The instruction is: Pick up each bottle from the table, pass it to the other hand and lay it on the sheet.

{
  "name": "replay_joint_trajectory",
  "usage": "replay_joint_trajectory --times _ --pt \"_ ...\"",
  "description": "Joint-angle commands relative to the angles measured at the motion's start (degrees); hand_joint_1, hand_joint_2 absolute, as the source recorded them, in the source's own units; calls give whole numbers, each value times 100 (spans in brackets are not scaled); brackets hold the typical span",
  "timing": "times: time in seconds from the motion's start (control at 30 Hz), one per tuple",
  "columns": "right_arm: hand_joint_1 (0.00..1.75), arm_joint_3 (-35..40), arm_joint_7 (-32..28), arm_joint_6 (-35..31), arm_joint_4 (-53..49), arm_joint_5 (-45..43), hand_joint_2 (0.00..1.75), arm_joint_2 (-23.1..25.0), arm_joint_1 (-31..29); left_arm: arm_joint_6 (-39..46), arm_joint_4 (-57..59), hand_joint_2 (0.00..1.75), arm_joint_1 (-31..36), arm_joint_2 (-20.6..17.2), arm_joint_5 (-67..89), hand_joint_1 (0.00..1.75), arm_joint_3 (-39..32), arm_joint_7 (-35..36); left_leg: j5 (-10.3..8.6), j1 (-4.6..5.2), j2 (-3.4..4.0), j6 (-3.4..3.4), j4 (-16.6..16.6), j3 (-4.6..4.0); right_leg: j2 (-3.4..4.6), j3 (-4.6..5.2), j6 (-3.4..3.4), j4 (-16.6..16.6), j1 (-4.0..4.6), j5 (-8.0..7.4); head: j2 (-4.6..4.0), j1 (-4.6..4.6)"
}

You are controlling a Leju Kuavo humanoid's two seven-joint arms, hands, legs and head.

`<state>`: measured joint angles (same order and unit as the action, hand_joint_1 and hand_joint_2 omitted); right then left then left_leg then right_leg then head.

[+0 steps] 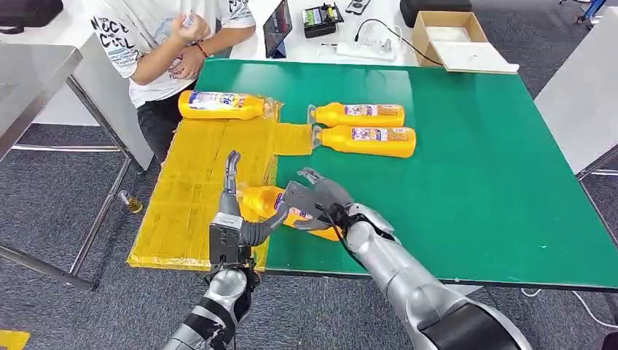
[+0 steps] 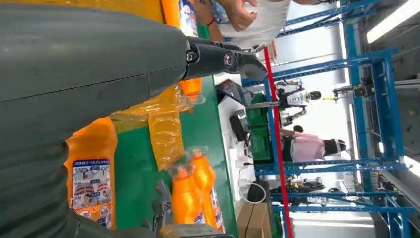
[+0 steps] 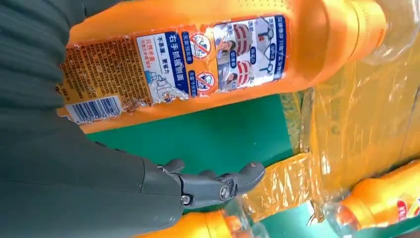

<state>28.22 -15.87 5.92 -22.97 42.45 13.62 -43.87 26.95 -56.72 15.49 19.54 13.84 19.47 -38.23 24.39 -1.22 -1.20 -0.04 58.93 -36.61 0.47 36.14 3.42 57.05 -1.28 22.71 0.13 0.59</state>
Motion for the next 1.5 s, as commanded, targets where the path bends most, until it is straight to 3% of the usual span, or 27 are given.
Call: replay_joint_trajectory --times 0.03,0.77,1.4,1.43,1.5 --pt "0 487 24 464 545 147 175 -138 -185 -36 415 175 455 -103 -92 0 181 -177 7 -3 -2 7 -6 33 -16 -38 -16 -8 9 9 0 -2" --pt "0 869 321 933 670 312 175 -274 -259 -31 528 175 509 -80 -179 0 232 -177 5 -5 -4 8 -6 30 -18 -35 -15 -10 10 8 0 0" --pt "0 1492 1043 1009 863 634 175 4 342 -63 840 175 696 21 -292 0 376 -177 6 -10 -13 7 -9 38 -27 -43 -17 -16 15 12 0 0" --pt "5 1497 1072 989 865 632 175 24 373 -60 851 175 706 28 -298 0 378 -177 3 -9 -12 5 -8 28 -24 -31 -14 -14 13 8 0 0" --pt "37 1552 1112 954 865 659 175 46 424 -46 868 175 722 39 -315 0 387 -177 3 -10 -12 4 -8 27 -22 -30 -14 -14 14 9 0 0"
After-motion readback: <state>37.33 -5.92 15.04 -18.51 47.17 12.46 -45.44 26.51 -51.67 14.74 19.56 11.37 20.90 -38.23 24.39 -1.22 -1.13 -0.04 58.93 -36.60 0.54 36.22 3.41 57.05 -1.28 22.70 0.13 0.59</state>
